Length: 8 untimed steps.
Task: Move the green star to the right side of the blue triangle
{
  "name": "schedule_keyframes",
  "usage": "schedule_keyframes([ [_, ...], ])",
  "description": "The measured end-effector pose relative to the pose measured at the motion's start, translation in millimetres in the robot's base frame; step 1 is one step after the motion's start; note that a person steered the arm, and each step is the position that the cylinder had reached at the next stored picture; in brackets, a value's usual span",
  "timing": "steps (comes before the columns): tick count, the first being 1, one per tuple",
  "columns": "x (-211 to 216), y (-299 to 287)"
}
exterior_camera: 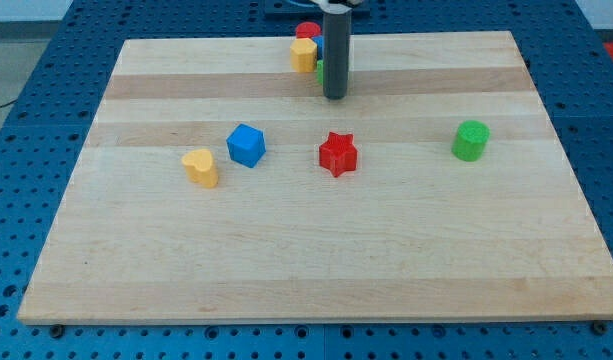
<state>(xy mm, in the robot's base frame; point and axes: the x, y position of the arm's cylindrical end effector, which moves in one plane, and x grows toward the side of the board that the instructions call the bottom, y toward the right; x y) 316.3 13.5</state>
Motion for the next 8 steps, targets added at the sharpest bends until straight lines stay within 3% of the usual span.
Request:
schedule_keyframes([
  [2, -0.5, -56.4],
  [6, -22.1, 53.0],
  [8, -23.5, 57.3],
])
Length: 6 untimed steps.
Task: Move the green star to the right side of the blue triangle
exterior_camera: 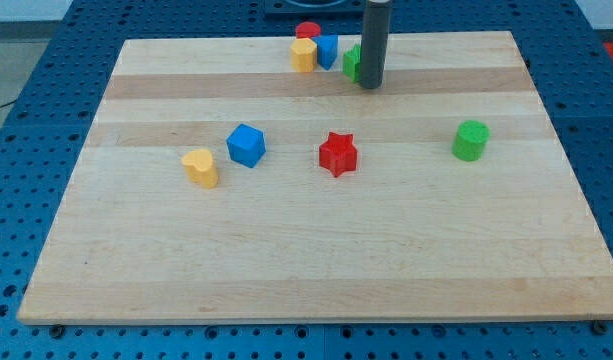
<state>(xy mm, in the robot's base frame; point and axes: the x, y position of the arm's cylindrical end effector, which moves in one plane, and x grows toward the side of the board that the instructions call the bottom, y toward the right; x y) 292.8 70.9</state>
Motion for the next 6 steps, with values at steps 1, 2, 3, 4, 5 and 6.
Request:
schedule_keyframes([
  [1, -16.5, 0.0],
  [2, -29.1, 0.0],
  [3, -36.2, 0.0],
  [4, -40.2, -5.8],
  [5, -40.2, -6.4],
  [6, -31.2, -3.1],
])
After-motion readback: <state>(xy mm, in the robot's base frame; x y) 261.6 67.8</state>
